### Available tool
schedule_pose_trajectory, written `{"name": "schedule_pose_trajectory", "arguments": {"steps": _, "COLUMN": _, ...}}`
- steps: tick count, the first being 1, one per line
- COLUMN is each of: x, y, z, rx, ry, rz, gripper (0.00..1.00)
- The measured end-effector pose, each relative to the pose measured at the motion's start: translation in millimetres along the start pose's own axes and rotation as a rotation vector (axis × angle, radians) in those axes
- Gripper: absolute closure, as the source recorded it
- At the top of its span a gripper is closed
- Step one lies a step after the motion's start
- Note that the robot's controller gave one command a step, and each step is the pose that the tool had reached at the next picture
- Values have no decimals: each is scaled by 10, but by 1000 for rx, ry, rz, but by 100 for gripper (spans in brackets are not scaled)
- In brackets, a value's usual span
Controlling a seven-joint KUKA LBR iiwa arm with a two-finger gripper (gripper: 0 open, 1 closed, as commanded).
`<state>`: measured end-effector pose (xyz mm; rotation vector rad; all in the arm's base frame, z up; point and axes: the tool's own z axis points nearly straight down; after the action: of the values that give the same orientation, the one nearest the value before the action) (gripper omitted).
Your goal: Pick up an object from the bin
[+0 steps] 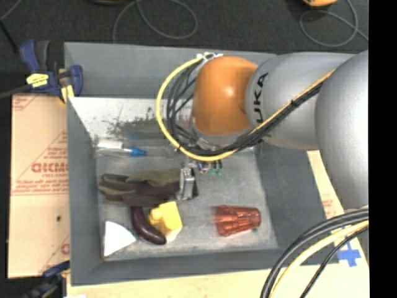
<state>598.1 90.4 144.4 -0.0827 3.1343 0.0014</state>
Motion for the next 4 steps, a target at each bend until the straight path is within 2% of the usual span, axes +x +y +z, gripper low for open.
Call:
{"name": "schedule_pose_trajectory", "arguments": {"steps": 1, "x": 97, "y": 42, "z": 360, "rx": -1, "ry": -19, "rz": 17, "gripper": 0}}
{"name": "schedule_pose_trajectory", "arguments": {"steps": 2, "x": -79, "y": 103, "z": 662, "rx": -2, "ry": -7, "rz": 159, "gripper": 100}}
{"name": "schedule_pose_trajectory", "arguments": {"steps": 4, "x": -79, "y": 102, "z": 663, "rx": -2, "ry": -7, "rz": 161, "gripper": 100}}
